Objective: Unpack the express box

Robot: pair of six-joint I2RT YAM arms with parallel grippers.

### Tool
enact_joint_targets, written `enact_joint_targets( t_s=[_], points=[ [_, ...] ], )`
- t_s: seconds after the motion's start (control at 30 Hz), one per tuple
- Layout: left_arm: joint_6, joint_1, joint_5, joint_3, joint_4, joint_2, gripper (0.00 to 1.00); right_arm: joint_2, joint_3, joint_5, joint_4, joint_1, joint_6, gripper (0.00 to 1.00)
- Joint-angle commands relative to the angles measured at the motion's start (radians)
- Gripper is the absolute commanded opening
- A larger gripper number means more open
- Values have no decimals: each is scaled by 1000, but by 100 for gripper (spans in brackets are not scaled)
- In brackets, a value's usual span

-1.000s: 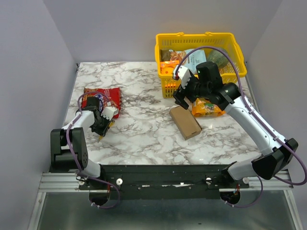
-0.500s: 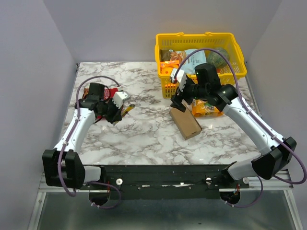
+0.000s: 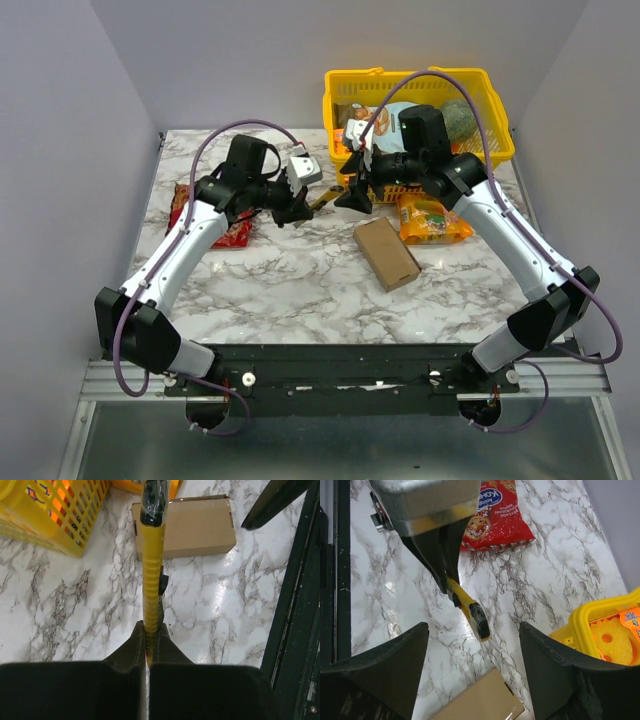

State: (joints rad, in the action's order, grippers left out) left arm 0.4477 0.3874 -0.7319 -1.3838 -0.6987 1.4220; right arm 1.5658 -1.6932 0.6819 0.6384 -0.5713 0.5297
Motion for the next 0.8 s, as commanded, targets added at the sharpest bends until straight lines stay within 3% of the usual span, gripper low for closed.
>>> enact_joint_targets(
  t_s=[0.0,0.23,0.47,0.5,0.6,0.63,0.67,0.73,0.77],
  points=[
    [-82,47,-63,-26,67,5,0,16,-28,82,17,-6,13,79],
    [-70,50,-52,-55,77,0,0,39,-28,91,17,-6,-26,75],
    [-84,50,-52,-43,91,-9,0,60,-45,116,23,-6,-22,57],
    [-86,50,-50,-43,93,-8,0,60,-48,119,23,-6,-20,53],
    [-93,50,-29,-38,97,2,0,57,-56,123,24,-4,-4,18],
    [-104,50,-18,-37,113,2,1,50,-54,104,21,-6,1,1],
    [-115,50,-6,-35,119,5,20,43,-46,90,15,-4,-2,1],
    [-141,50,14,-43,125,12,40,28,-31,67,-9,13,-40,1],
    [-142,50,14,-46,125,17,43,7,-10,73,-19,20,-57,1]
  ],
)
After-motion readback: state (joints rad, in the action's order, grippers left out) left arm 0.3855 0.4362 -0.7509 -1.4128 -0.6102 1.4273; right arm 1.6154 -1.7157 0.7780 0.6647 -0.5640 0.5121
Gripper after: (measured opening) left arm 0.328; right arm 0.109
